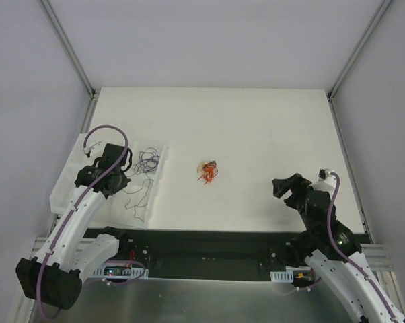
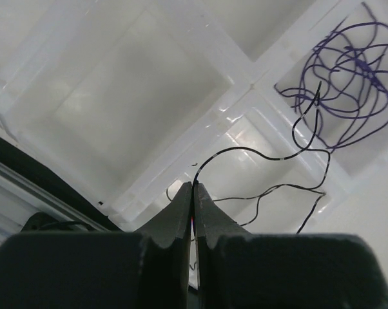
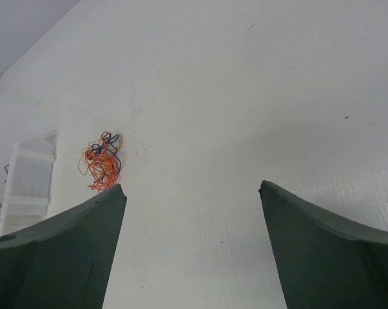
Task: Untangle the cables
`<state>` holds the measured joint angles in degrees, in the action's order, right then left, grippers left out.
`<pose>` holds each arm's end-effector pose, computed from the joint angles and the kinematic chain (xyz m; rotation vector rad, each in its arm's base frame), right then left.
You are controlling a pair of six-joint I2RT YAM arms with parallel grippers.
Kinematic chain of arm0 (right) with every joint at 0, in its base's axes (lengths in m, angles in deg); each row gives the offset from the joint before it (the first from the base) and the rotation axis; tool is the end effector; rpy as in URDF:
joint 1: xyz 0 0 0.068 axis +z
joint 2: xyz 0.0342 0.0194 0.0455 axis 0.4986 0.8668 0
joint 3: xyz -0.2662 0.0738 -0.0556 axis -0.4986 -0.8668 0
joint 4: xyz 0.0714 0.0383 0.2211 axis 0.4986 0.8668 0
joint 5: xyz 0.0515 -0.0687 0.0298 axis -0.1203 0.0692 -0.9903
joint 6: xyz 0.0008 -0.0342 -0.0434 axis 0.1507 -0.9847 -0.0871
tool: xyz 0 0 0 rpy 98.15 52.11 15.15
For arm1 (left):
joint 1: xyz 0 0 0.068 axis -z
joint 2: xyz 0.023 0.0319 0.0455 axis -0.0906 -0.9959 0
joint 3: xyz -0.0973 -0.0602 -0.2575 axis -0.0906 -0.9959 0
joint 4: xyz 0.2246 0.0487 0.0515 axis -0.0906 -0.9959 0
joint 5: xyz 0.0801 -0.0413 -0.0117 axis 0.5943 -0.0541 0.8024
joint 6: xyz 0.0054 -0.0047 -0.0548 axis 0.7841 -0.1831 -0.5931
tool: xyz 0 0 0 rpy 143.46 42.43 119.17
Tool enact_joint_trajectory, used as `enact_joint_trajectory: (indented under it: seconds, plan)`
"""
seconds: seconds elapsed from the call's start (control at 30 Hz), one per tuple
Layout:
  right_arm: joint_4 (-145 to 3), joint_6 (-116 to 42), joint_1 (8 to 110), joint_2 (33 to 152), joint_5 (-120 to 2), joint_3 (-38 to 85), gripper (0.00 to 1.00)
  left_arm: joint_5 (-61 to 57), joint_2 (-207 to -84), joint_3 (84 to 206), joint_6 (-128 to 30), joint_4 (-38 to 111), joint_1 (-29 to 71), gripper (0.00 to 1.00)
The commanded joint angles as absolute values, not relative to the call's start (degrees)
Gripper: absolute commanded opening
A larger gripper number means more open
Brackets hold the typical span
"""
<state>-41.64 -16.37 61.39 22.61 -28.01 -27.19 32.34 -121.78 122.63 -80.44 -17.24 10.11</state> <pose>0.0523 0.0148 0.2448 0.2159 1.8307 0.3496 0.1322 -0.0191 0.2954 -0.7362 2.2572 0.0939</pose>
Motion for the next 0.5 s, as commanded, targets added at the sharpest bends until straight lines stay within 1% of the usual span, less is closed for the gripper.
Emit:
enact_joint_trajectory:
  seconds: [0.0,0.1,0.2,0.3,0.4,0.47]
  plan:
    - [-41.3,-16.1,61.2,21.5,-27.2,-27.1,0.88,28.1,-120.8,119.1,-81.8,-18.4,6.2,0.0]
    - [-41.4,-16.2,61.3,21.9,-27.1,-27.0,0.88,25.0,-119.1,118.2,-83.1,-18.5,5.5,0.0]
    - [-41.9,-16.2,61.2,22.5,-27.2,-26.8,0.88,17.4,-119.1,118.4,-84.6,-18.8,3.8,0.0]
    - [-42.2,-16.3,61.3,23.1,-27.6,-27.0,0.88,13.3,-120.5,117.7,-87.6,-20.2,3.2,0.0]
    - [-42.2,-16.2,61.3,22.8,-27.8,-26.9,0.88,13.0,-121.3,116.4,-90.9,-23.7,3.2,0.0]
    - [-42.1,-16.2,61.2,22.5,-27.9,-27.1,0.89,15.3,-119.3,115.9,-92.4,-25.3,3.2,0.0]
